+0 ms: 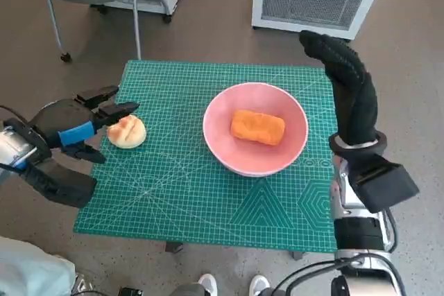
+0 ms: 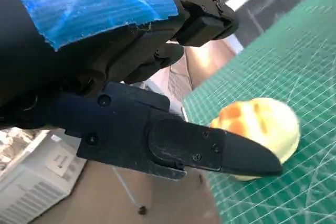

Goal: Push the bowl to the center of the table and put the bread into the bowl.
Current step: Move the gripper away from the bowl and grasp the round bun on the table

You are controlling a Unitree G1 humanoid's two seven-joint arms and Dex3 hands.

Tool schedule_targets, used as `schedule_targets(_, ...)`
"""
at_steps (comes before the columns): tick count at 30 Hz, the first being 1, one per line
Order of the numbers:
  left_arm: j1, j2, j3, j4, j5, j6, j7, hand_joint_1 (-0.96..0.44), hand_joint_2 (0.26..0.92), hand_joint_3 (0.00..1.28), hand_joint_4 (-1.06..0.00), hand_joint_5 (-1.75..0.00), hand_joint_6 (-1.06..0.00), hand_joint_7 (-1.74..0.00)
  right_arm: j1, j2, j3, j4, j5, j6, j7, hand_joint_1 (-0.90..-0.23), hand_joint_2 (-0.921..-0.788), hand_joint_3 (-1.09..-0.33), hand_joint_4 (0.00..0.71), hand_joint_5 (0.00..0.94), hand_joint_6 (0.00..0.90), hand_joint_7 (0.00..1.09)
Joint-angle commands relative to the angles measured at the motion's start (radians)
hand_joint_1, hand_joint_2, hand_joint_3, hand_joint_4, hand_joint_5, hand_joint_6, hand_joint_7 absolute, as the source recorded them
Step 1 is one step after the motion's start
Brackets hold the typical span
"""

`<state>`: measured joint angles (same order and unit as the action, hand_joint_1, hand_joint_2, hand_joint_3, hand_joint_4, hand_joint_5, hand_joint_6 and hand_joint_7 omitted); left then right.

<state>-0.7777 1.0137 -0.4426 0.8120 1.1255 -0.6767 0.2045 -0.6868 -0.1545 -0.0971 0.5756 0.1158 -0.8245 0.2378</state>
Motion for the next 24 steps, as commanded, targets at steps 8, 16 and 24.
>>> schedule_targets(8, -0.047, -0.025, -0.036, 0.076, -0.024, 0.0, 0.046, -0.89, 0.889, 0.0, -0.12, 0.0, -0.23, 0.0, 0.031, -0.006, 0.0, -0.013, 0.005, 0.027, 0.013, -0.679, -0.921, -0.836, 0.24, 0.0, -0.001, 0.65)
schedule_targets(16, -0.071, -0.056, -0.048, 0.125, -0.054, 0.007, 0.019, -0.84, 0.883, 0.0, -0.12, 0.0, -0.23, 0.0, 0.028, -0.005, 0.001, -0.016, 0.006, 0.035, 0.016, -0.681, -0.921, -0.835, 0.24, 0.0, -0.001, 0.65)
schedule_targets(24, -0.106, -0.114, -0.067, 0.232, -0.09, 0.018, -0.008, -0.73, 0.833, 0.0, -0.13, 0.0, -0.23, 0.0, 0.031, -0.005, -0.001, -0.018, 0.005, 0.038, 0.015, -0.682, -0.921, -0.833, 0.24, 0.001, -0.001, 0.65)
